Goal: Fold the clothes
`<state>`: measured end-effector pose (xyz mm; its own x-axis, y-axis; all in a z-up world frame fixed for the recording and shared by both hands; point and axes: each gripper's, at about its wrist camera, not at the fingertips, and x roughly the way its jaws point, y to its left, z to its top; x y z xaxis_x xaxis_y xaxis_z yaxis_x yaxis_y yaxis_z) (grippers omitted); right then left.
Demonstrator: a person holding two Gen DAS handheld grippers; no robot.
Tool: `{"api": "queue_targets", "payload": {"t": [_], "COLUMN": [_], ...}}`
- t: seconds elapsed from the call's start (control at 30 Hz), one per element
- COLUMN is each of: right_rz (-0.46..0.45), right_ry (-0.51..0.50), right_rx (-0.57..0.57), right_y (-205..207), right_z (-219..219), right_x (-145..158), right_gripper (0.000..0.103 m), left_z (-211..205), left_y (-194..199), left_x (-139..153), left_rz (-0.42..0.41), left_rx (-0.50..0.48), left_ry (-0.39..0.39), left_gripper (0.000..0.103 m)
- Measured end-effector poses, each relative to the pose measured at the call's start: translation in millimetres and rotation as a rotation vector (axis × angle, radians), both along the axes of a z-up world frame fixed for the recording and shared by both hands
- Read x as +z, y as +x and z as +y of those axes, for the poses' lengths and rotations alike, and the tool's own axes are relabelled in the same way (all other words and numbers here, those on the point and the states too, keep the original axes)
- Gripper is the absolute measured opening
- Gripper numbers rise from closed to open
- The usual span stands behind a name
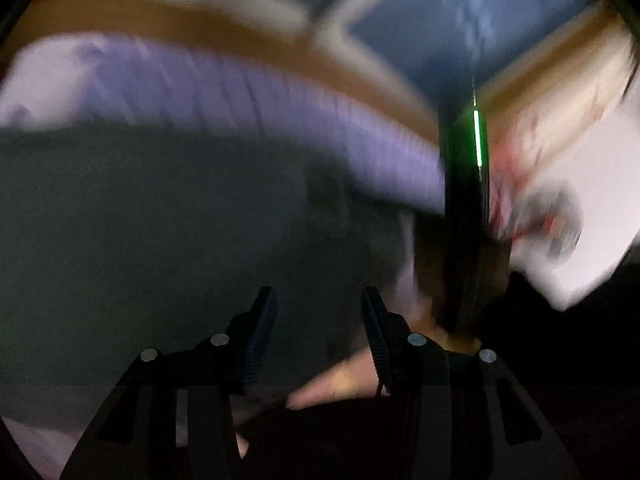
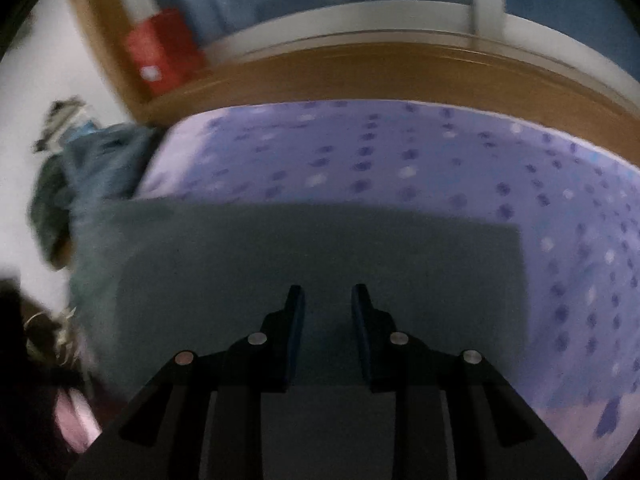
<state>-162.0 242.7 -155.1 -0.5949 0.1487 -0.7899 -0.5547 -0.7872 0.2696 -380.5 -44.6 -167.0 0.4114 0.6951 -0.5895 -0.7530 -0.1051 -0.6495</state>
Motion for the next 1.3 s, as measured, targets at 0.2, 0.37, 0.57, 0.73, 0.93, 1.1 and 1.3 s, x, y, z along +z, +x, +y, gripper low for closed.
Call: {"api": "queue_targets", "payload": {"t": [0.2,0.37,0.57,0.73,0.93,1.1,1.3], "right_rz": [-0.055,-0.194,-0.115,-0.046,-0.070,-0.131,0.088], "right_ry": [-0.030,0.041,0.053,-0.001,-0.132,-0.227,-0.107], "right_rx": [-0.008,0.024,-0.058,0.007,0.123,0.200,-0.173], "right_y": [35.5,42.5,31.4,-8.3,6.2,44.6,116.3], "right_z": [-56.0,-90.9,-110.1,-138.1,-149.4,-140.2,-69.9], "right_x": [-21.3,-18.4,9.5,-1.3,-25.4,-27.5,12.0], "right_gripper": [0.024,0.024,0.024,0.024,0.024,0.024,0.072], "left_z": [-9.7,-21.7,-28.0,-45.4,-63.7,-57.5,-30.7], "left_y": [-132.1,-191.3,-185.6,-189.7,-206.4,-194.4,-111.1], "left_x": [-11.4,-54.6,-29.7,-37.2,-61.9,-47.3,-15.5], "left_rz": [0.017,-0.104,-0.094,-0.076,-0.150,-0.067,0.069], "left_rx": [0.296,0.400,0.364,0.398,0.469,0.527,0.394], "left_ry": [-0.146,-0.226,-0.084,-0.113,-0.119,-0.164,-0.149], "left_gripper": [0.044,0.034,0.037,0.040,0.037,0.037,0.040]}}
